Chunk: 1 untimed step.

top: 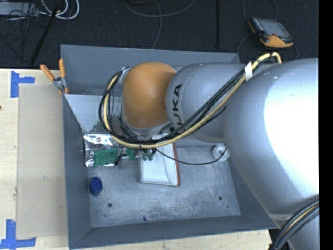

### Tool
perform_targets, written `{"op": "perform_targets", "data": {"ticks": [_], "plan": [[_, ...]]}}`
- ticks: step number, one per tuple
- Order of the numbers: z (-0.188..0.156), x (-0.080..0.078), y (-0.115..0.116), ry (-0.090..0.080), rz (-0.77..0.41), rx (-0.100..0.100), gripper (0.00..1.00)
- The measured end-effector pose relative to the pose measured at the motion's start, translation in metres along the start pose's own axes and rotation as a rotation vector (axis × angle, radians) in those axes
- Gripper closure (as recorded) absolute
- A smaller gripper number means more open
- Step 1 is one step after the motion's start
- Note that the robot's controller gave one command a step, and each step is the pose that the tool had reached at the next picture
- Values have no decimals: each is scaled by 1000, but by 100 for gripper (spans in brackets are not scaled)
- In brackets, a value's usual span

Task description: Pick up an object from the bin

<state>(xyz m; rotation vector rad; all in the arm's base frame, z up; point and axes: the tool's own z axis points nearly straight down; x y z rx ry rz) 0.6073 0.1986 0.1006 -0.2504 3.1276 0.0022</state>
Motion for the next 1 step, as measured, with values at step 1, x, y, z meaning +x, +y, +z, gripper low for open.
{"op": "perform_targets", "data": {"ticks": [1], "plan": [[-47, -2, 0, -2, 4, 0, 100]]}}
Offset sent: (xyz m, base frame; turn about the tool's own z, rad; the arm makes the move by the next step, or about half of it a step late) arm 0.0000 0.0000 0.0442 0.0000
